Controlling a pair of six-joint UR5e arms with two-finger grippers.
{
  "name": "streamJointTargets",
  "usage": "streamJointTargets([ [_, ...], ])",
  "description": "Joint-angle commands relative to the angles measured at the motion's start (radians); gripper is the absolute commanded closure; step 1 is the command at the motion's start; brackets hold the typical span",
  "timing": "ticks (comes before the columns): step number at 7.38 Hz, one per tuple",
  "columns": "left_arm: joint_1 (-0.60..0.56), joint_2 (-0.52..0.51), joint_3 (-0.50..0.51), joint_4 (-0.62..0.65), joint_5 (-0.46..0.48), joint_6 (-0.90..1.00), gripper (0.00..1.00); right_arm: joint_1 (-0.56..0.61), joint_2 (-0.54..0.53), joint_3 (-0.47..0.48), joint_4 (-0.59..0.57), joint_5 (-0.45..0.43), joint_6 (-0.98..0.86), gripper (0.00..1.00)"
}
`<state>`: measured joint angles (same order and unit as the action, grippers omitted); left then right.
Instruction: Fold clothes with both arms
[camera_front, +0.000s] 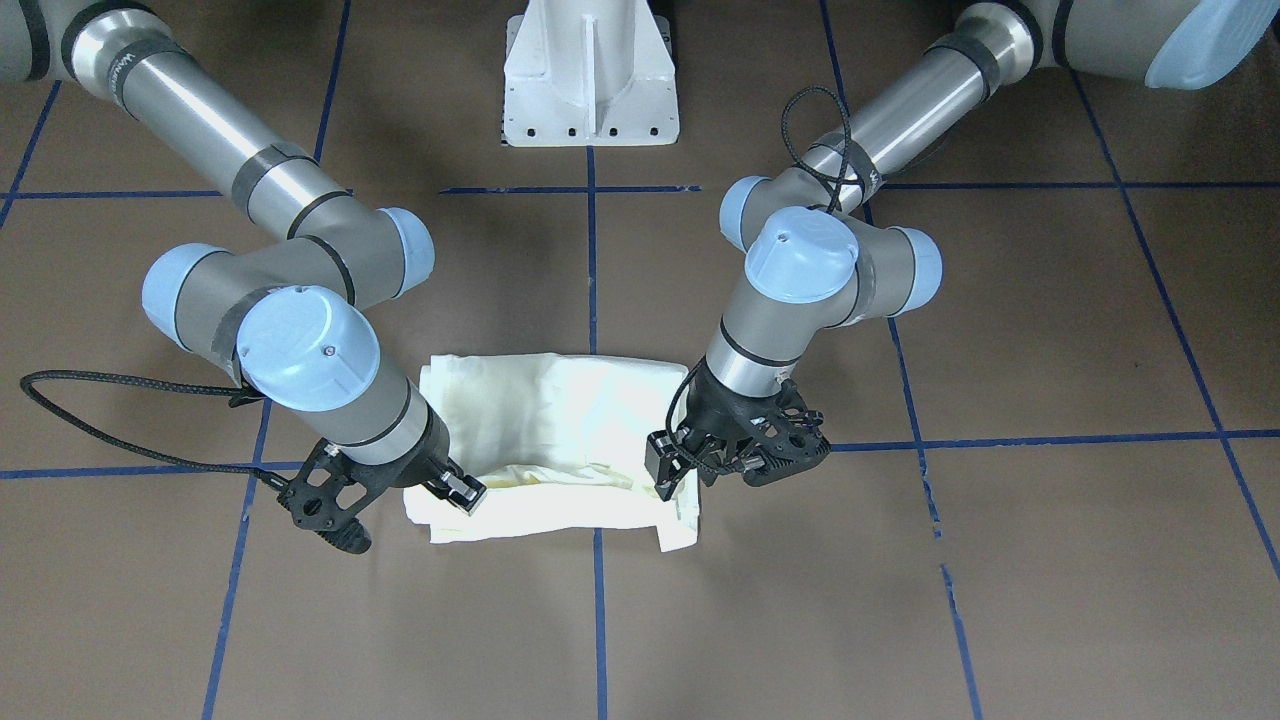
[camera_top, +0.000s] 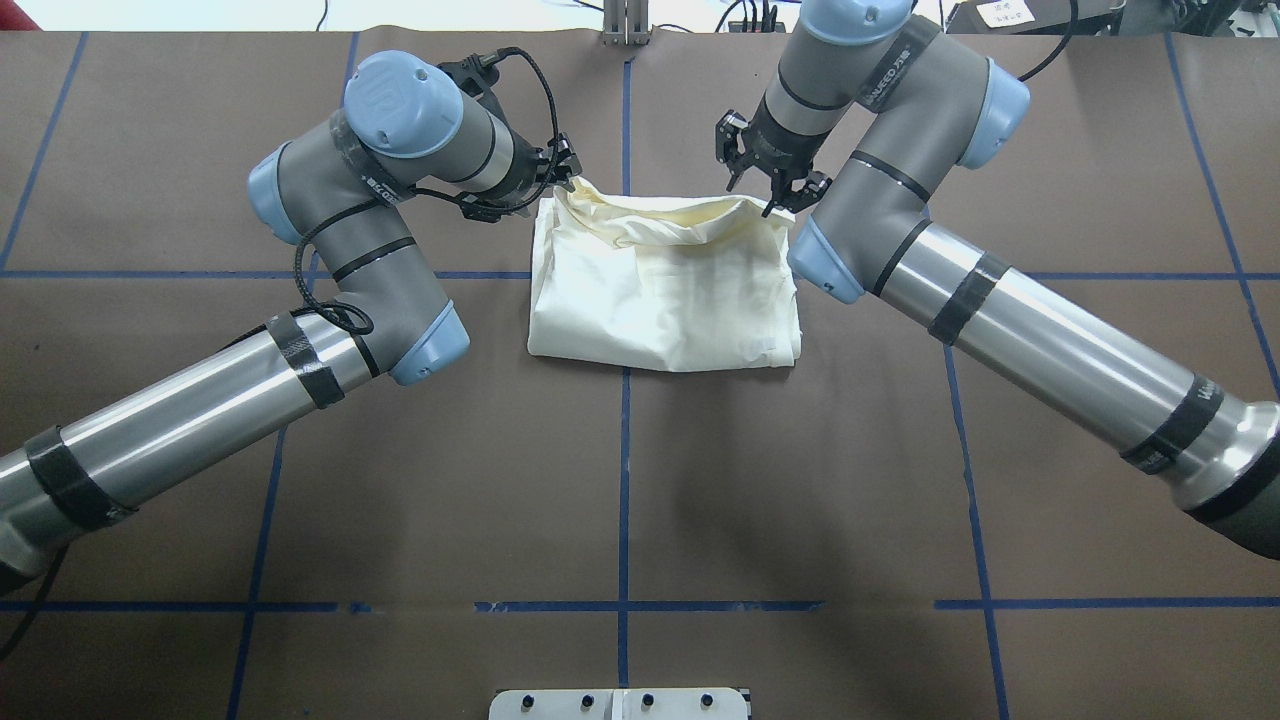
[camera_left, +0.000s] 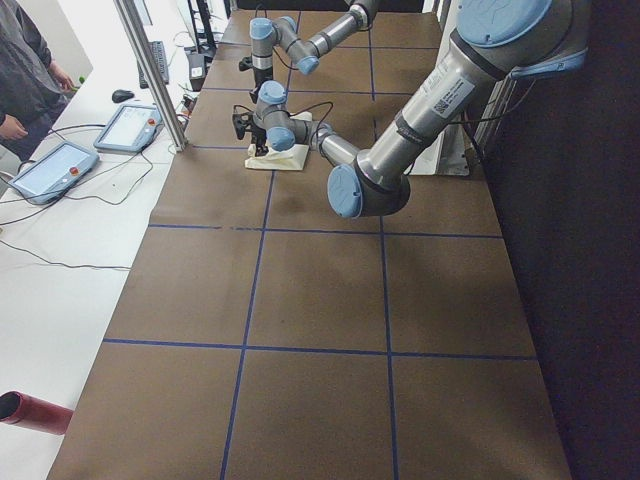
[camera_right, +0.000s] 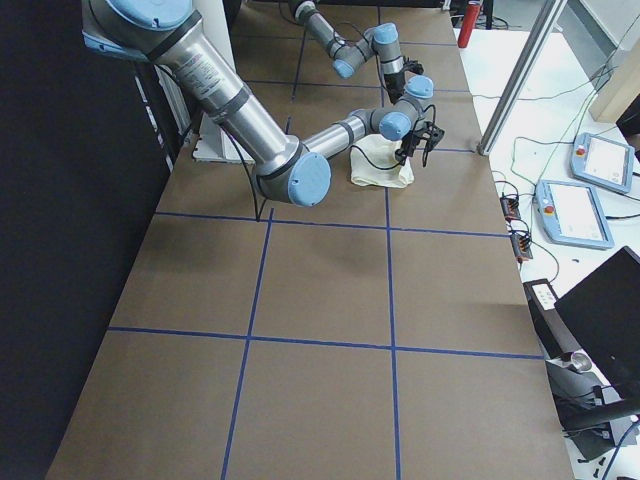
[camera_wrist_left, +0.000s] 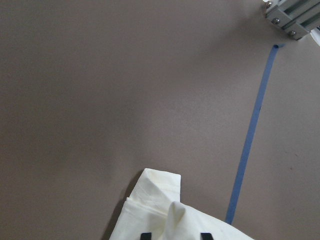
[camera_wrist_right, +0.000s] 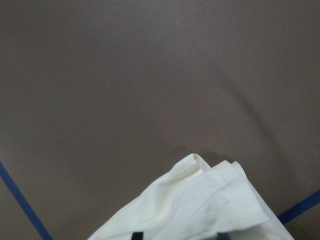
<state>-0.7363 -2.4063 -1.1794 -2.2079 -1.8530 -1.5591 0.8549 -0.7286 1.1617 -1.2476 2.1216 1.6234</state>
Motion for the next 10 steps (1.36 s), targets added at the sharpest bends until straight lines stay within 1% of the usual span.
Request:
streamJointTargets([
  [1, -0.002, 0.037, -0.044, -0.03, -0.005, 0.037, 0.0, 0.064, -0.003, 0.003, 0.019, 0.052, -0.043, 0.0],
  [2, 0.006, 0.124, -0.115, -0.149, -0.008, 0.036, 0.0, 0.075, -0.008, 0.015, 0.014, 0.064, -0.051, 0.0],
  [3, 0.021, 0.16, -0.138, -0.229, -0.035, 0.025, 0.0, 0.085, -0.015, 0.035, 0.013, 0.064, -0.075, 0.0],
  [6, 0.122, 0.167, -0.128, -0.3, -0.038, -0.035, 0.0, 0.105, -0.07, 0.091, 0.008, 0.066, -0.155, 0.0],
  [9, 0.147, 0.167, -0.128, -0.306, -0.04, -0.035, 0.0, 0.112, -0.092, 0.119, 0.01, 0.067, -0.158, 0.0],
  [10, 0.182, 0.167, -0.132, -0.309, -0.041, -0.03, 0.0, 0.112, -0.095, 0.124, 0.01, 0.067, -0.158, 0.0],
])
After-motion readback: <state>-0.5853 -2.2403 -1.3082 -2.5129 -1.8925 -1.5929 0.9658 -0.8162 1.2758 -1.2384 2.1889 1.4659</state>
